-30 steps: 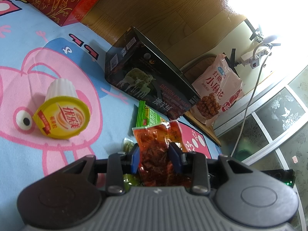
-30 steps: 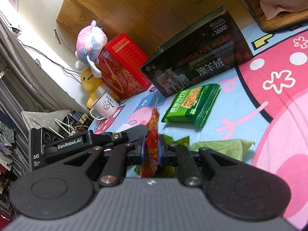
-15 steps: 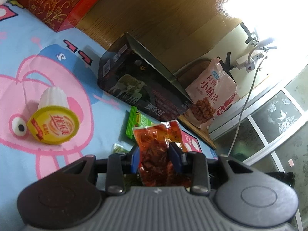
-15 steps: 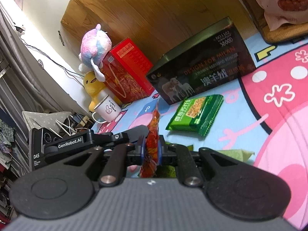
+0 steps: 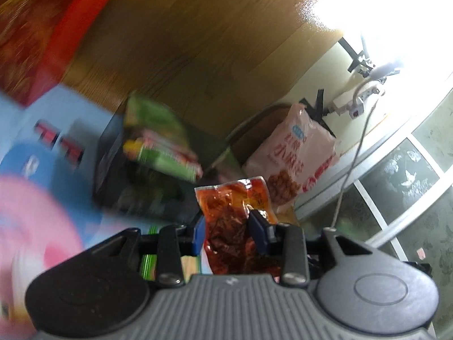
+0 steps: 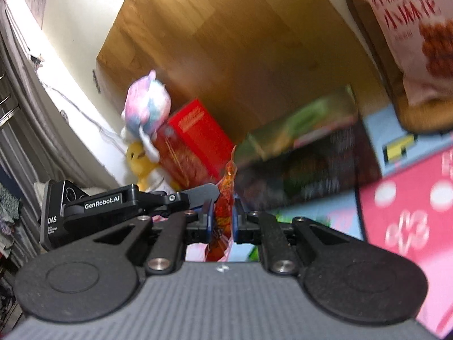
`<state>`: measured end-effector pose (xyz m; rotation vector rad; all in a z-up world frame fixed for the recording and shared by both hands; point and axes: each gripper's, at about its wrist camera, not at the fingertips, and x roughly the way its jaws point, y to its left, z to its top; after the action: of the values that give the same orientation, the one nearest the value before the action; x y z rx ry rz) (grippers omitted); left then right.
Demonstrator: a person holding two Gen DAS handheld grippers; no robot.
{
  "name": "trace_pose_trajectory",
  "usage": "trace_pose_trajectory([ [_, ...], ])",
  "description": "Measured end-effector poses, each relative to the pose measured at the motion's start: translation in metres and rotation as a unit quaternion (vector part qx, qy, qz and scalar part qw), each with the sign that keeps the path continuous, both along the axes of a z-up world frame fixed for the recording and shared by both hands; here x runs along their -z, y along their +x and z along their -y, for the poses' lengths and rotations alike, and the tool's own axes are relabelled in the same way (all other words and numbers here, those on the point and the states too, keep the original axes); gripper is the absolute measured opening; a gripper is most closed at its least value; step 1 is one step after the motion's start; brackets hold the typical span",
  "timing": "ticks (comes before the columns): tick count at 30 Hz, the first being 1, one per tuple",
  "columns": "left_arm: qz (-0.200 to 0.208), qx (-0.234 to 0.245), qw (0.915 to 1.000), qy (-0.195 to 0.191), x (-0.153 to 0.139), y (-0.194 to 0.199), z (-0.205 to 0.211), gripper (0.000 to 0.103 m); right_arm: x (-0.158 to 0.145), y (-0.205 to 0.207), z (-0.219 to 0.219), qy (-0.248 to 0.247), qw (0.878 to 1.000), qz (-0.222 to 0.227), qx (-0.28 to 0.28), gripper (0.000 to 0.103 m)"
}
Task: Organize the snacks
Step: 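Carry the red bag over the box and open both tools, then grasp the green biscuit packet with the left tool and drop it into the box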
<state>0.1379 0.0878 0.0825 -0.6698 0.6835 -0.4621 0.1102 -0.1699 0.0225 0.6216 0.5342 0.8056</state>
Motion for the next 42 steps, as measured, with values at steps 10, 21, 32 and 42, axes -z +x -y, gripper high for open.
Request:
trace_pose_trajectory([
  [10,-0.023,-0.057,0.9923,0.107,-0.004,0.095,0.015,0.041,0.000,0.097,-0.019,-0.026,0.999,0.010,0.044,0.022],
  [21,0.002,-0.066,0.9962,0.057,-0.014,0.007,-0.024,0.044,0.005,0.057,0.023,-0.011,0.997,0.022,0.072,0.048],
  [32,-0.085,-0.022,0.9894,0.116,0.060,-0.010,0.022,0.053,0.037,-0.004,0.000,-0.163,0.986,0.011,-0.028,0.065],
  [42,-0.059,-0.016,0.9906,0.122,0.069,-0.016,0.034,0.032,0.047,-0.014,-0.054,-0.300,0.945,0.101,-0.078,0.056],
])
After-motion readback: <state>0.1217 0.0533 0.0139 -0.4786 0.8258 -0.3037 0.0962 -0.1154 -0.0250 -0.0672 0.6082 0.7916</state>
